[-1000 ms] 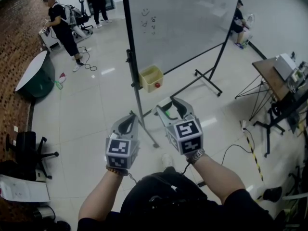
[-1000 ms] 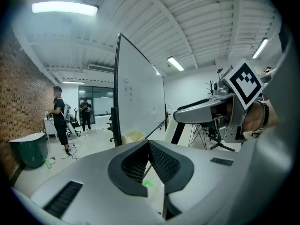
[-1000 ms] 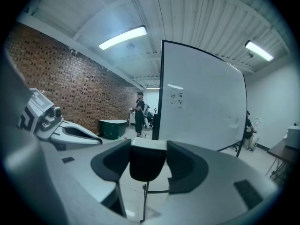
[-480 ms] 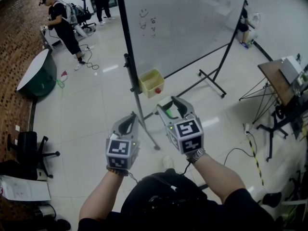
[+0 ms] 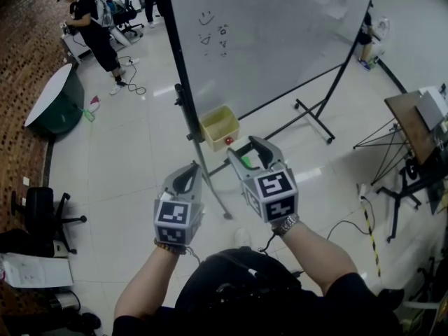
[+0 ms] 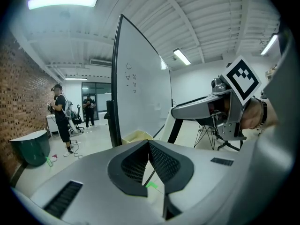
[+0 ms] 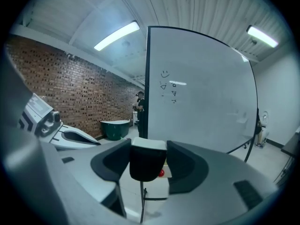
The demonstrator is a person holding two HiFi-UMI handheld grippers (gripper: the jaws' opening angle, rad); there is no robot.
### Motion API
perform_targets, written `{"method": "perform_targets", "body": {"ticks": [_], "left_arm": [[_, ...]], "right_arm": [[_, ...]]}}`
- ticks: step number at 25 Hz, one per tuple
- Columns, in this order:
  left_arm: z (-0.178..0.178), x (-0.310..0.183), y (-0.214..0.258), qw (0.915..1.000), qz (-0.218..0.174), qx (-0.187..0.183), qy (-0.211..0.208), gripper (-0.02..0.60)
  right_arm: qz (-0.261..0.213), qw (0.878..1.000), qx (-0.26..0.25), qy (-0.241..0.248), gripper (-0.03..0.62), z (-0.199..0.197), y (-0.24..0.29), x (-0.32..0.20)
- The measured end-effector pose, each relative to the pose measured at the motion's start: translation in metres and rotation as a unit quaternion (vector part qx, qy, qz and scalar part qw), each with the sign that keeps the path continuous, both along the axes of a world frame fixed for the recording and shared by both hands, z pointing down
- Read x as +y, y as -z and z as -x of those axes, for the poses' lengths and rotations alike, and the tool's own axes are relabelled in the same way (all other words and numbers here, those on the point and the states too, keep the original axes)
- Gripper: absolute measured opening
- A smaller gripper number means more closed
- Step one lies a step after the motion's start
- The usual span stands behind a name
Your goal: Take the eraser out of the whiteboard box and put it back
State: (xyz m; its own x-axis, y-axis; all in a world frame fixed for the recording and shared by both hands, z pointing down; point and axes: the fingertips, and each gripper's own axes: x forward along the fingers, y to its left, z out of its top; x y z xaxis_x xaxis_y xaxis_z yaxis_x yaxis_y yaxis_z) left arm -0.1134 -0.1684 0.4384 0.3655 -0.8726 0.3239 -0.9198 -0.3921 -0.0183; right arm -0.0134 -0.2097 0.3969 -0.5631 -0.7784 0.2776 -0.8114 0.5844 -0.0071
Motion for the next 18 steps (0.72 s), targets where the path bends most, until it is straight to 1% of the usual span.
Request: {"method": "perform_targets", "body": {"ticks": [2, 3, 6, 7, 9, 10, 12, 13, 15, 16, 18], "left_arm": [[-0.007, -0.010, 0.000, 1.0000, 0.000, 0.001, -0.003, 0.000], [-0.011, -0.015, -0.001, 1.0000, 0.001, 0.001, -0.004, 0.019], [-0.021, -0.026, 0.000, 0.9999, 0.008, -0.002, -0.007, 0.040], [-0.024, -0.029, 0.000, 0.9999, 0.008, -0.004, -0.008, 0.060], [-0.029, -0.037, 0.000, 0.9999, 0.003, -0.007, -0.009, 0.062], [-0.032, -0.042, 0.000, 0.9999, -0.001, -0.008, -0.011, 0.083], [-0.037, -0.049, 0.000, 0.9999, -0.003, -0.006, -0.014, 0.097], [-0.040, -0.051, -0.001, 0.9999, 0.000, -0.006, -0.015, 0.123], [-0.042, -0.057, -0.002, 0.9999, 0.003, -0.007, -0.013, 0.123], [-0.043, -0.060, -0.003, 0.9999, 0.002, -0.009, -0.014, 0.140], [-0.047, -0.065, -0.004, 0.9998, -0.001, -0.015, -0.017, 0.146]], "right_arm": [[0.002, 1.000, 0.000, 0.005, 0.265, -0.002, -0.001, -0.009], [0.004, 1.000, -0.001, 0.008, 0.265, -0.004, -0.001, -0.014], [0.007, 1.000, -0.002, 0.018, 0.265, -0.007, -0.001, -0.025], [0.007, 1.000, -0.003, 0.022, 0.265, -0.008, 0.000, -0.029], [0.006, 0.999, -0.005, 0.032, 0.265, -0.009, 0.000, -0.036], [0.007, 0.999, -0.006, 0.037, 0.265, -0.010, 0.001, -0.040], [0.010, 0.999, -0.009, 0.048, 0.265, -0.010, 0.001, -0.046], [0.011, 0.998, -0.010, 0.053, 0.265, -0.010, 0.001, -0.049], [0.016, 0.998, -0.014, 0.063, 0.265, -0.010, 0.002, -0.053], [0.018, 0.997, -0.016, 0.068, 0.265, -0.009, 0.002, -0.055], [0.022, 0.996, -0.019, 0.079, 0.265, -0.009, 0.003, -0.058]]}}
